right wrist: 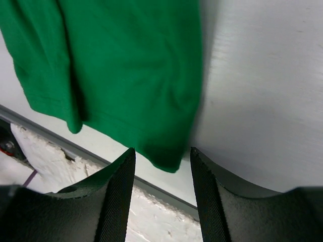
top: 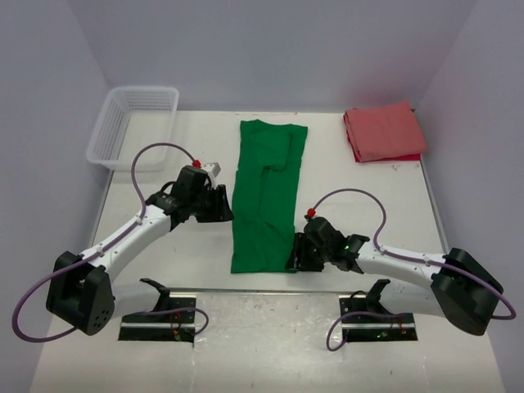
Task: Fold and stack the t-shirts
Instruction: Grab the bottom of the folded rectangular tshirt with both arms
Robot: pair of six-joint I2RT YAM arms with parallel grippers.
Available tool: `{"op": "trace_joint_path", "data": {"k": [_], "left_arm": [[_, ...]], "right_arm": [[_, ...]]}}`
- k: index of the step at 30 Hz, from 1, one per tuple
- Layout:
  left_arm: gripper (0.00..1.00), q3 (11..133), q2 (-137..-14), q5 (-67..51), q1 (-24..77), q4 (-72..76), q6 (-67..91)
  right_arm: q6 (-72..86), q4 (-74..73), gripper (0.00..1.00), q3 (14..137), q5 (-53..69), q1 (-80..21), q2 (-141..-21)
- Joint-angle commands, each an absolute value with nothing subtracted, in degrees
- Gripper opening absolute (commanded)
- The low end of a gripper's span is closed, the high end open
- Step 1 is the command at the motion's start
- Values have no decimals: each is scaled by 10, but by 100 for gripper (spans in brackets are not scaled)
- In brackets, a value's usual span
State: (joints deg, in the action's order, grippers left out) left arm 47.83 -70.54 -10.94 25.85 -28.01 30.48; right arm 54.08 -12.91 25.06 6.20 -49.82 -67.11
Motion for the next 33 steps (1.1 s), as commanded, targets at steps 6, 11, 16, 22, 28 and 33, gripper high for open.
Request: {"op": "trace_joint_path", "data": {"k": [6,11,16,22,28,33], "left_arm": [[52,443,-700,-124,258,-278,307],[52,429,-700,-117,280,-286,319],[52,416,-707,-119,315,-286,335],[53,416,-706,-84,359,-340,364],[53,404,-686,-68,375,-381,388],[53,368,-667,-71,390,-371,410]], "right_arm": [[576,-91,41,245,69,-507,-682],[591,-113,24,248,48,-512,-670],[596,-127,10,252,37,-516,-681],[592,-135,0,262,25,-516,-699],[585,-128,0,268,26,-516,-711],[585,-124,0,262,29,-517,-710]]}}
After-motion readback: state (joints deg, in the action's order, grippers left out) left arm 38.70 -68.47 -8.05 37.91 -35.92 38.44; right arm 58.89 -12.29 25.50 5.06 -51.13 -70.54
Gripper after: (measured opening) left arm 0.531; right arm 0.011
